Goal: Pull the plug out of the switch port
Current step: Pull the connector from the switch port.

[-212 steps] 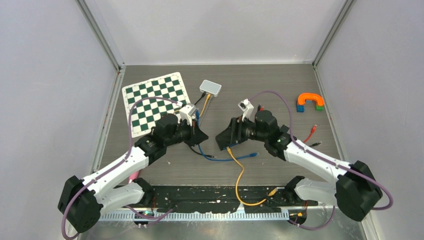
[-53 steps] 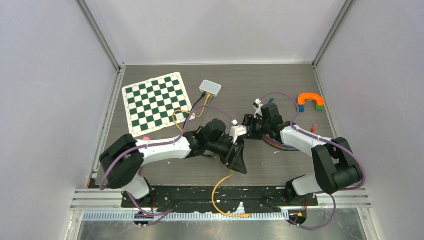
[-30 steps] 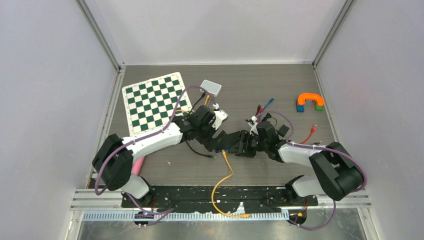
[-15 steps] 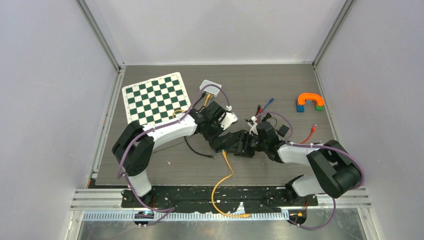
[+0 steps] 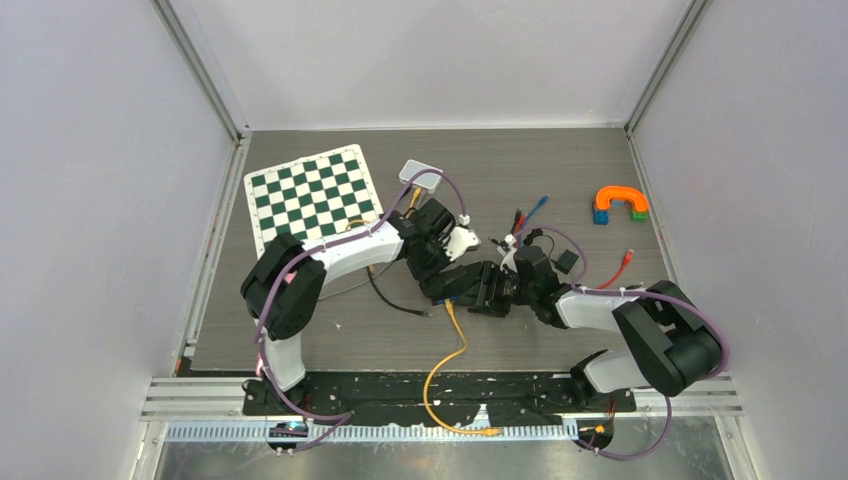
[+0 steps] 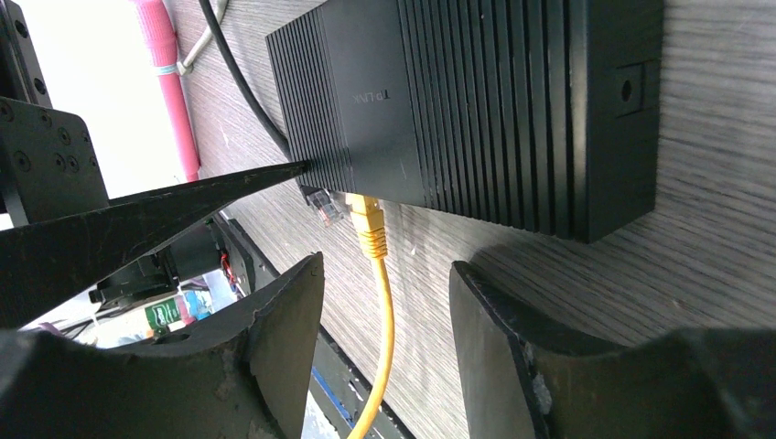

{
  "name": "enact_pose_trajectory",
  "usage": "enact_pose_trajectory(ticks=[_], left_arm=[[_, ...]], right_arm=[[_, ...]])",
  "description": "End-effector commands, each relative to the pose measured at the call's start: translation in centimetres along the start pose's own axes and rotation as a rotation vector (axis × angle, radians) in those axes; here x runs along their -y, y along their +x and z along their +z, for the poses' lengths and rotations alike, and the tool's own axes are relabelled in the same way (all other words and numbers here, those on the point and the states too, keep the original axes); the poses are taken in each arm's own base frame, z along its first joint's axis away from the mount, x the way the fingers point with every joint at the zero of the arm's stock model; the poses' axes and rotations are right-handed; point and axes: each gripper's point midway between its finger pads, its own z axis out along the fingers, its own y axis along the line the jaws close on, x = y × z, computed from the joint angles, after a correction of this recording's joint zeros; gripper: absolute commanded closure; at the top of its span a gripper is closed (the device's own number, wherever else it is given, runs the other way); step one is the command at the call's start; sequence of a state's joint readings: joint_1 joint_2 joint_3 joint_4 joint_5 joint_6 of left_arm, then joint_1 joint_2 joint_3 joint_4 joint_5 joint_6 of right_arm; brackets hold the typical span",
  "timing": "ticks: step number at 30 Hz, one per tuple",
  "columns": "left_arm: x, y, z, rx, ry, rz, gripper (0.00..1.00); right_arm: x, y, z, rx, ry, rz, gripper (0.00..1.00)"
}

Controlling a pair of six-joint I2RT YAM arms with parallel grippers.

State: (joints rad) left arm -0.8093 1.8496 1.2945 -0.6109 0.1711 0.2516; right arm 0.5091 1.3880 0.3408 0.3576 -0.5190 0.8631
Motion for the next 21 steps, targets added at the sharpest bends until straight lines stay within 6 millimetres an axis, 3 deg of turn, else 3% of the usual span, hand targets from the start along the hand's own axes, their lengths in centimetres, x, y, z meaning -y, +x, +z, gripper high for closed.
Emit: enact_pose_trajectory(ticks=[1,15,21], left_arm=[[0.8,-0.4,0.4,0.004,0.069,0.020,0.21],[1.8,-1.0,-0.2,0.060,0.125,0.008,0.17],[1.8,-0.2,0.5,0.024,0.125,-0.016,0.18]], right_arm=[[-0.8,-0.5,0.2,0.022,-0.037,-0.019,0.41],[-0.8,-0.4,0.5,0.017,-0.043,-0.007,0.42],[-0.7,-0.4,0.5,0.014,-0.041,-0.003,0.42]])
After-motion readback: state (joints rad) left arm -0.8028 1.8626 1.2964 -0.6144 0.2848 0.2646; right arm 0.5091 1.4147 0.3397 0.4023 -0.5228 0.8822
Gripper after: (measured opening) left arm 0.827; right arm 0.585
